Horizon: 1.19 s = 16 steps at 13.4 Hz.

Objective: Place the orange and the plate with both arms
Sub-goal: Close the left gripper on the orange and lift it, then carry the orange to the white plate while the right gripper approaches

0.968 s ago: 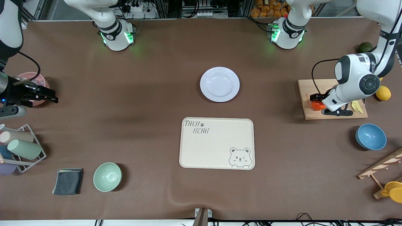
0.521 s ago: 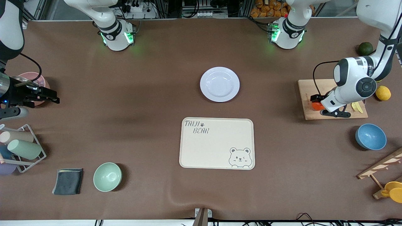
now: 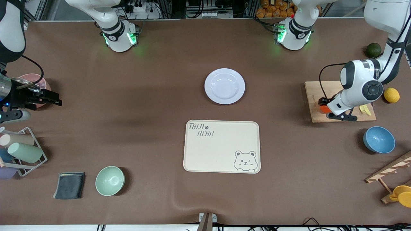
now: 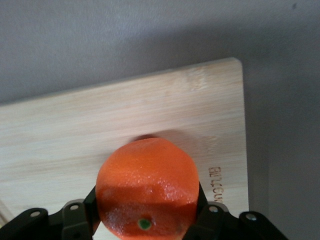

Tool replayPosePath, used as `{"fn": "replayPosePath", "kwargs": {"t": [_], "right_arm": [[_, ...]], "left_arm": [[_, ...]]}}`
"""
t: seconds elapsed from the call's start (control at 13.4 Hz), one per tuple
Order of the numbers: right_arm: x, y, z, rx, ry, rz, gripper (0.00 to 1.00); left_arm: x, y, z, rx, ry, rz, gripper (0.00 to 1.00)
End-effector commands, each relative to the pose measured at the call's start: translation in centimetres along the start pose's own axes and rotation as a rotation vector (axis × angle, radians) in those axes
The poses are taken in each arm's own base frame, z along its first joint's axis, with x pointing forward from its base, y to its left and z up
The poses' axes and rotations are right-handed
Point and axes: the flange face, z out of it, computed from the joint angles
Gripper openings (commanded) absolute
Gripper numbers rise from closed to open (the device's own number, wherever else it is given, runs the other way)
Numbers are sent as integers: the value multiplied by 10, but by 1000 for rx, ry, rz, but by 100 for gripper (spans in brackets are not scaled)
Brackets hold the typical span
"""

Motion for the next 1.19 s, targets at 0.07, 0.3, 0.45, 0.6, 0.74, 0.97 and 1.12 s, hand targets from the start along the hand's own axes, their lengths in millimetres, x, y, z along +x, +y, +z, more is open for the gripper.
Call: {"fn": "replayPosePath", "kwargs": {"t": [0.07,0.3,0.45,0.6,0.74,0.97,1.12], "right_arm": [[-1,-4,1,52,2,15,100],[4,-17,5,93,2,15,100],[6,-23,5,120,4,50,100],[9,-37,7,146,-4,97,100],[12,-53,14,170,-17,124,100],[23,-66,32,238,-45,162,100],[33,-77,48,293,-62,165,100]], "left_arm": [[0,13,-53,41,50,71,1],[9,36,-93,26,107,63,0],[22,76,-111,-16,108,28,0],[35,134,-138,-27,73,-6,0],[34,187,-144,-27,45,-48,0],[32,284,-147,-70,34,-132,0],[27,357,-144,-91,12,-196,0]]}}
